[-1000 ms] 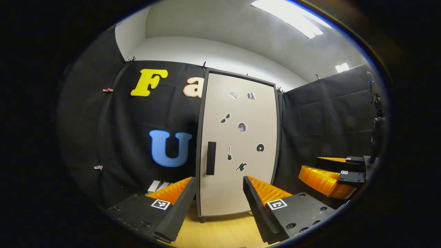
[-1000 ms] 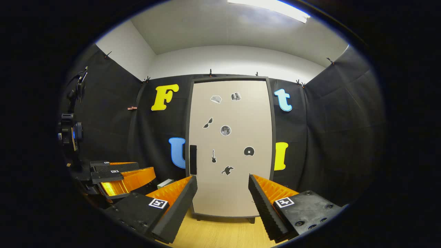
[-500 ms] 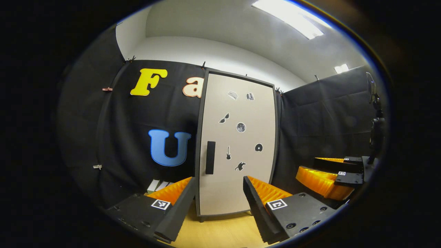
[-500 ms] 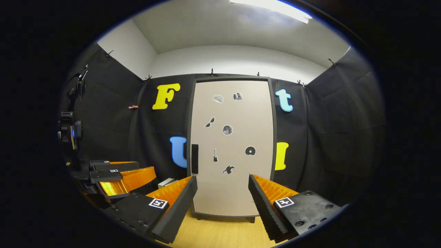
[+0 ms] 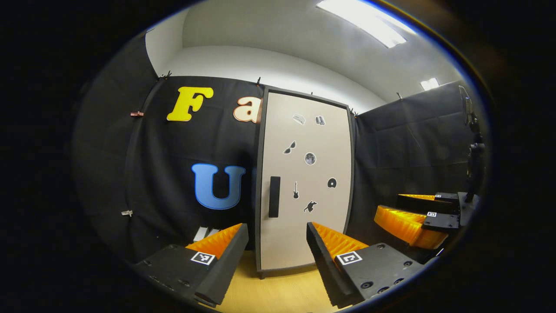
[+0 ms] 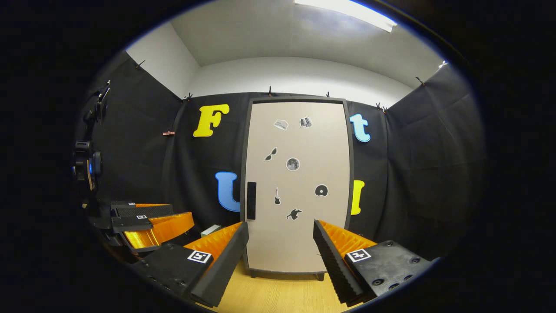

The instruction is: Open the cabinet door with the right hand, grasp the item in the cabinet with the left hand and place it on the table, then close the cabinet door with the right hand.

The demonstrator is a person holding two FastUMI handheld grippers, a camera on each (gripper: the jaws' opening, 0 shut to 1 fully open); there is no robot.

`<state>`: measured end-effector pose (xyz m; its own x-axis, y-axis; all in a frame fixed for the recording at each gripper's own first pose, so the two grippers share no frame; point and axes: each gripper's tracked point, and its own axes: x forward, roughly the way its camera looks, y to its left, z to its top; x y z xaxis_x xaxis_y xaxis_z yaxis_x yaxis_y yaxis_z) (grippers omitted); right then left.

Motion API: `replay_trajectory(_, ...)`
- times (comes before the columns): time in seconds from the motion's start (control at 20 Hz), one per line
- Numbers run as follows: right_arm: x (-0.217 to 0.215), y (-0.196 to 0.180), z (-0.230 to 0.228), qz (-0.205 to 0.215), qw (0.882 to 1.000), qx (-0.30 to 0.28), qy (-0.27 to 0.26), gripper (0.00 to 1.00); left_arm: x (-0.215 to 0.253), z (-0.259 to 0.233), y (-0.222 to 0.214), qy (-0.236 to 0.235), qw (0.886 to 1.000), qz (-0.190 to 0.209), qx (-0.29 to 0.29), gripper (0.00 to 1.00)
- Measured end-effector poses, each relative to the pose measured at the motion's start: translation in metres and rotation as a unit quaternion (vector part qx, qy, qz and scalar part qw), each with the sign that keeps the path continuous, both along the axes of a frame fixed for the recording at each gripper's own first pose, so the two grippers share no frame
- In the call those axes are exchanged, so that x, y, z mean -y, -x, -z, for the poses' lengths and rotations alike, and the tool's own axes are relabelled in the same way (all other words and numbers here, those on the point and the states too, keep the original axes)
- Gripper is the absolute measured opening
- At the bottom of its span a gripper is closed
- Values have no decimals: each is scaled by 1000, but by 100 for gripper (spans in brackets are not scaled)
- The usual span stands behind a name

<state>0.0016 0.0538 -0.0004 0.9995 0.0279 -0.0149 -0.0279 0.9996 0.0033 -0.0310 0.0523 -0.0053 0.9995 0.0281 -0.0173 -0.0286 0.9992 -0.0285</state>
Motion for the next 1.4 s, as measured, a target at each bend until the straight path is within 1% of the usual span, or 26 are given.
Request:
replay_trajectory(0.2, -15, -5, 2, -1, 1000, -2, -7, 96, -13, 6, 6, 9, 1000, 0, -9, 86)
replay_trajectory(0.35, -22, -18, 1, -4, 1000, -1, -12, 96, -21, 12, 11, 18, 1000, -5, -16, 86)
replay_trajectory(0.6, -38, -61, 5, -22, 1000, 7, -17, 96, -38, 14, 15, 30, 999, -35, -14, 86)
replay_trajectory(0.7, -48, -83, 13, -35, 999, 5, -24, 96, -44, 16, 17, 35, 998, -55, -18, 86)
replay_trajectory(0.85, -66, -117, 21, -56, 998, 6, -29, 96, -65, 16, 23, 23, 995, -95, -14, 86)
replay_trajectory(1.1, -86, -168, 32, -74, 996, 20, -35, 96, -84, 13, 28, 19, 988, -150, -9, 86)
replay_trajectory(1.3, -94, -202, 47, -66, 997, 29, -18, 96, -91, 20, 34, 19, 983, -182, -18, 86)
replay_trajectory(1.4, -99, -218, 58, -63, 998, 21, -23, 96, -91, 23, 37, 27, 981, -193, -21, 86)
